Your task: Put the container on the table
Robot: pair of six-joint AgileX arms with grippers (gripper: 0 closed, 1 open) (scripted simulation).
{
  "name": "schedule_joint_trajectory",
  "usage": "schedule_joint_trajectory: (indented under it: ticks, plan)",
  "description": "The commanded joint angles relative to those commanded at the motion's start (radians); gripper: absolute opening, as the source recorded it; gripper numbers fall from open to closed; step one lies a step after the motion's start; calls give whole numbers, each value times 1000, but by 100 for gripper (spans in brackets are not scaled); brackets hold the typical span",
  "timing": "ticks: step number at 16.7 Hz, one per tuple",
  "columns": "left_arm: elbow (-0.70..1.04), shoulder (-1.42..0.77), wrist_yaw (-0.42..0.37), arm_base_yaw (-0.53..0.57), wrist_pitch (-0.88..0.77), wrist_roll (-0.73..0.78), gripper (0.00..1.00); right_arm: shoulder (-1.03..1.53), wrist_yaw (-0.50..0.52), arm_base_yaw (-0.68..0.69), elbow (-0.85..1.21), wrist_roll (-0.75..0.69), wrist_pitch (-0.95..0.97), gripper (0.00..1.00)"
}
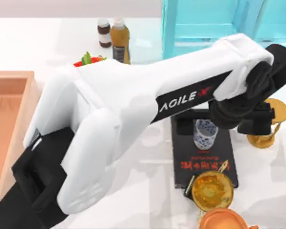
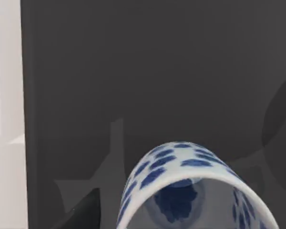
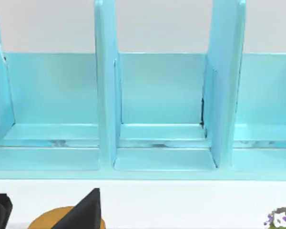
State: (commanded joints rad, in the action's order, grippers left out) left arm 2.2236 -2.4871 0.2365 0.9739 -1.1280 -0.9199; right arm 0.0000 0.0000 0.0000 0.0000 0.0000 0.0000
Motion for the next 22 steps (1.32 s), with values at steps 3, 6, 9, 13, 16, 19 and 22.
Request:
schedule_joint_trajectory:
  ticks: [3, 6, 9, 13, 16, 19, 22]
  plan:
    - [-4, -9, -1, 1, 13, -1, 100, 0, 0, 0, 0, 0, 0, 100]
    - [-4, -9, -1, 1, 13, -1, 92, 0, 0, 0, 0, 0, 0, 100]
    - [-4, -9, -1, 1, 13, -1, 70, 0, 0, 0, 0, 0, 0, 100]
    - [-4, -9, -1, 1, 13, -1, 40, 0, 0, 0, 0, 0, 0, 100]
    - [-4, -9, -1, 1, 13, -1, 17, 0, 0, 0, 0, 0, 0, 100]
    - [-4, -9, -1, 1, 13, -1, 0, 0, 0, 0, 0, 0, 0, 100]
    - [-4, -9, -1, 1, 13, -1, 0, 0, 0, 0, 0, 0, 0, 100]
